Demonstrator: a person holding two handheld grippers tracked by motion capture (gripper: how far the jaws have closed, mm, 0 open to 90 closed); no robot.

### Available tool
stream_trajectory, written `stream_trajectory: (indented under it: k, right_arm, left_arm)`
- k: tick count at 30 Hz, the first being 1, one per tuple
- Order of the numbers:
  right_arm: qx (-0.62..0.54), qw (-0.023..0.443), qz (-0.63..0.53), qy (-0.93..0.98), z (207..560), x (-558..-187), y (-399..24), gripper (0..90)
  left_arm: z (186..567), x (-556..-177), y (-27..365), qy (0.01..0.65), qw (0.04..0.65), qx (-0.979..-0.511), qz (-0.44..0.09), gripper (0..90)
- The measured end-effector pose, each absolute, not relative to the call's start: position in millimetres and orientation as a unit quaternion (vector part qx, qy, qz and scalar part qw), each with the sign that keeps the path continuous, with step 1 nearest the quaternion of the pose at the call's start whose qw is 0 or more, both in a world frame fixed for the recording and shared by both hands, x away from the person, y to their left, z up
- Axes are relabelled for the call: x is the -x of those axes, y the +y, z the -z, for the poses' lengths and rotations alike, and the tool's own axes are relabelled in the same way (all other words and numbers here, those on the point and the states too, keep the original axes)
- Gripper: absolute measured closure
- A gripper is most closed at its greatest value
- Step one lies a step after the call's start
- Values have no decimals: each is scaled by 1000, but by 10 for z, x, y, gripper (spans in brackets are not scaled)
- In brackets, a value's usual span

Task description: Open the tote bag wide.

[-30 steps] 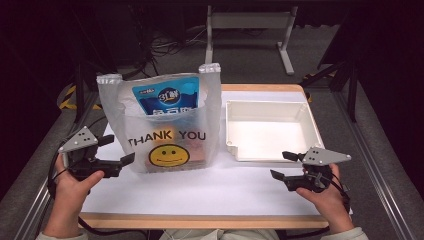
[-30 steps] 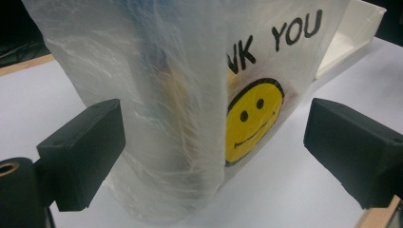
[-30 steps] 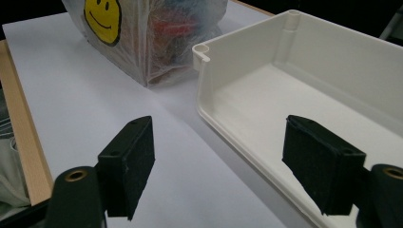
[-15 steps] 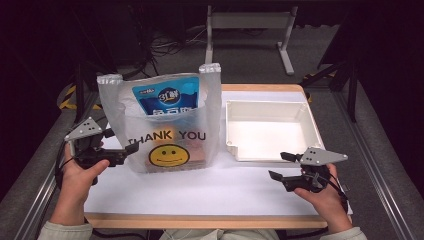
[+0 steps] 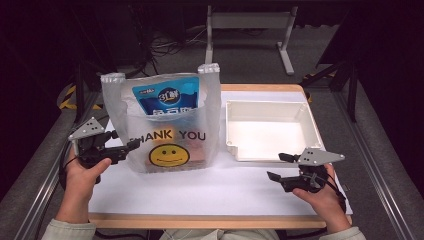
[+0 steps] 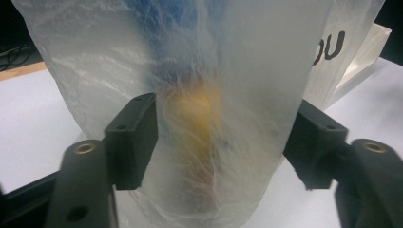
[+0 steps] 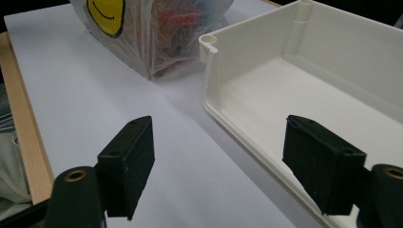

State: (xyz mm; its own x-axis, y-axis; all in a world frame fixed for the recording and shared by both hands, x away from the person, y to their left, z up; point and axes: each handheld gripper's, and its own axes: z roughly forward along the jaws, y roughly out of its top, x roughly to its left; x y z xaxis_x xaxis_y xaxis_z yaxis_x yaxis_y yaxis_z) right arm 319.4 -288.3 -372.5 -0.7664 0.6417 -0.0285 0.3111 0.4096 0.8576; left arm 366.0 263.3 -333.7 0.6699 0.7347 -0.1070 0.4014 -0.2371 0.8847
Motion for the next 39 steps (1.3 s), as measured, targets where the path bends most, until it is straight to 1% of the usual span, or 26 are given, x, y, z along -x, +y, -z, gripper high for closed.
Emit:
stream_trajectory:
  k: [5,9,10,11,12,14,15,16,18,25,39]
  right_arm:
    - [-290,178,-458,821,3737,-3198,-2870,267]
    - [-289,177,-459,821,3735,-3204,-2859,267]
    - [-289,177,-459,821,3726,-3209,-2853,267]
    - [-287,176,-462,820,3707,-3217,-2837,268]
    - [-287,176,-462,820,3707,-3217,-2837,268]
    - [-283,177,-464,820,3684,-3222,-2811,267]
    - [-281,177,-464,821,3674,-3221,-2796,267]
    - [-278,177,-463,823,3672,-3222,-2781,267]
    - [-278,177,-463,823,3674,-3223,-2776,267]
    - [-278,174,-468,821,3641,-3234,-2748,272]
    - [-256,176,-489,815,3448,-3372,-2425,277]
  left_arm:
    - [3356,-3673,2629,372,489,-769,-178,412]
    - [3383,-3717,2635,370,493,-767,-177,430]
    - [3386,-3725,2635,371,491,-768,-179,460]
    - [3389,-3728,2633,373,491,-766,-180,531]
    - [3390,-3738,2636,372,489,-767,-184,531]
    - [3390,-3751,2643,379,485,-767,-179,631]
    - [3390,-3753,2647,381,484,-767,-180,689]
    - [3388,-3748,2655,380,484,-767,-180,814]
    - [3385,-3745,2661,378,483,-768,-183,884]
    - [3376,-3721,2678,376,485,-767,-186,899]
    - [3401,-3727,2657,376,488,-767,-176,898]
